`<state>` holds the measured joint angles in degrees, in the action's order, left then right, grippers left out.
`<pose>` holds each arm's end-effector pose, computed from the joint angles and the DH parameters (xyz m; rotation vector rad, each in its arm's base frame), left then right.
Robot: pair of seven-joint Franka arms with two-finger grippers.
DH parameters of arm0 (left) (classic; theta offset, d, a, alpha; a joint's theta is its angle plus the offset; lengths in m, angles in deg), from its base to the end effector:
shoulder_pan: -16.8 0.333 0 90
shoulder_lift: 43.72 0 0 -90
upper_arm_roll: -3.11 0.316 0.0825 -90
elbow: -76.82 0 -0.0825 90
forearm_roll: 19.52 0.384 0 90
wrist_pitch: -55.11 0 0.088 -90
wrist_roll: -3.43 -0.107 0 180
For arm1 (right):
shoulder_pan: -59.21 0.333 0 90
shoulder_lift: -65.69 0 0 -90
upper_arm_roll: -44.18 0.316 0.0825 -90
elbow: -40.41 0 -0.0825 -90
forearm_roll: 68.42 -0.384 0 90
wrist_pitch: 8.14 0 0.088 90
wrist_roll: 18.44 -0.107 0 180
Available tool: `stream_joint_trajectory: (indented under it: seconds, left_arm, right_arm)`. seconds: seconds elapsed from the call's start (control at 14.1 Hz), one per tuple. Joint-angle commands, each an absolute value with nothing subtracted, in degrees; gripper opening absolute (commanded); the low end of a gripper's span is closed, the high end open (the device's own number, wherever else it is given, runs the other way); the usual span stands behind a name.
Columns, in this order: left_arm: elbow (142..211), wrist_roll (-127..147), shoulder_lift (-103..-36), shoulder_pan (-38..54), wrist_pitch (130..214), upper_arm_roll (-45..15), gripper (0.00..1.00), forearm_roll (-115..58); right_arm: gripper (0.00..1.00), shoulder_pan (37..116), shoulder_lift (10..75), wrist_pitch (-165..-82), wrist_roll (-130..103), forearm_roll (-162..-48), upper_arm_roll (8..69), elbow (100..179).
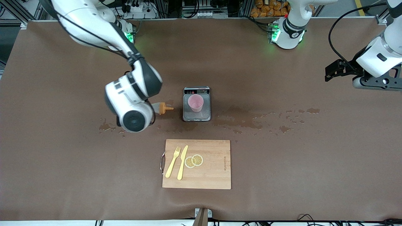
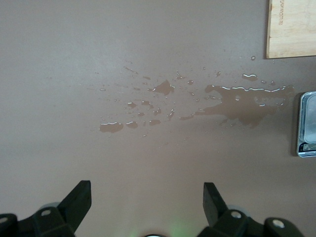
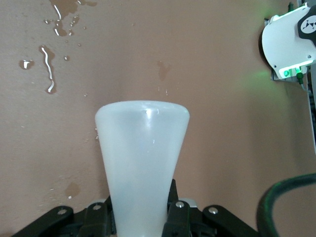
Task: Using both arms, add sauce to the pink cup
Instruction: 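Carry the bottle with the right gripper back beside the table edge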
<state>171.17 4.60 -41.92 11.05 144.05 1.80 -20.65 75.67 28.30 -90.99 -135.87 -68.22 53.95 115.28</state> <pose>0.5365 -0.0688 0.6045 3.1214 -0.1601 -0.1004 0.6094 0.2741 0.3331 1.8638 -1.9173 -0.3529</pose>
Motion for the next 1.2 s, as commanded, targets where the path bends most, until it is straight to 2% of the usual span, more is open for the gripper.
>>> stream_joint_trajectory:
  seconds: [0.0,0.28,0.57,0.78,1.13]
  left_arm:
    - [171.3,4.6,-40.8,11.2,143.3,1.6,1.0,-21.2]
    - [171.3,4.5,-40.5,11.4,143.3,1.7,1.0,-21.1]
    - [170.9,4.5,-40.4,11.5,143.3,1.7,1.0,-21.2]
    - [170.9,4.5,-40.6,11.4,143.3,1.7,1.0,-21.1]
    - [170.9,4.5,-40.6,11.5,143.3,2.1,1.0,-21.1]
  right_arm:
    - [0.0,70.4,32.0,-89.3,-130.3,-74.0,54.9,115.3]
    - [0.0,60.0,34.5,-85.8,-116.6,-84.5,54.9,115.2]
    - [0.0,49.9,34.1,-84.4,-105.1,-96.2,54.6,115.2]
    - [0.0,43.6,32.2,-83.0,-96.1,-102.8,54.6,115.9]
    - [0.0,35.1,25.5,-78.0,-85.4,-109.2,54.6,116.3]
